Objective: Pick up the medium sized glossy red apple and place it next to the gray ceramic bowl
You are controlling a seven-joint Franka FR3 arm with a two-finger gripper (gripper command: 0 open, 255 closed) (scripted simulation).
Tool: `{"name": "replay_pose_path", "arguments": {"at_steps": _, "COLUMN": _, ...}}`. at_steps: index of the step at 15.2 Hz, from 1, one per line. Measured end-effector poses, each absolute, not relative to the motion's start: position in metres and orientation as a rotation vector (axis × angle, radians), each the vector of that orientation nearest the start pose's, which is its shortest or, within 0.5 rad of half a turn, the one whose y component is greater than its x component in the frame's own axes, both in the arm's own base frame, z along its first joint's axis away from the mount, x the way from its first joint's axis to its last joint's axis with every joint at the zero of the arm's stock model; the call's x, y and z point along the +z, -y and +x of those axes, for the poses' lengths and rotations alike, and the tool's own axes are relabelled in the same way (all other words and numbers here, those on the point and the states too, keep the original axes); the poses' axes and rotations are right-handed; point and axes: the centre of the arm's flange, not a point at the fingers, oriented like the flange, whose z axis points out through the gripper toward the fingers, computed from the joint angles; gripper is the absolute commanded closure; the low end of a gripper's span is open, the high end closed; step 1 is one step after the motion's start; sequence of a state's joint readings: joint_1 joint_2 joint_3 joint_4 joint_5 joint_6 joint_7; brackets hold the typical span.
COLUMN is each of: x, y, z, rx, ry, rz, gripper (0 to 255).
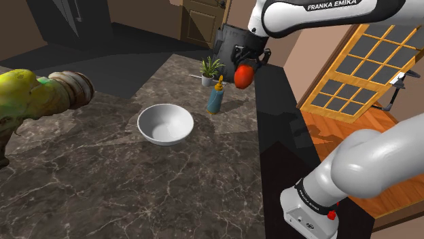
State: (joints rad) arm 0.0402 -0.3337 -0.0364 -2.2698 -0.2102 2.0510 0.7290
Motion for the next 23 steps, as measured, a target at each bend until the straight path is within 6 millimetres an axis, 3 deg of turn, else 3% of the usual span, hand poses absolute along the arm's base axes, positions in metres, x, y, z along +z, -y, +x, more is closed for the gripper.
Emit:
{"name": "replay_pose_path", "arguments": {"at_steps": 18, "x": 0.509, "y": -0.213, "z": 0.393, "rx": -0.281, "ry": -1.021, "rz": -3.092, "gripper": 255}}
{"name": "replay_pose_path", "arguments": {"at_steps": 23, "x": 0.488, "y": -0.225, "z": 0.385, "rx": -0.281, "ry": -1.023, "rz": -3.092, "gripper": 255}}
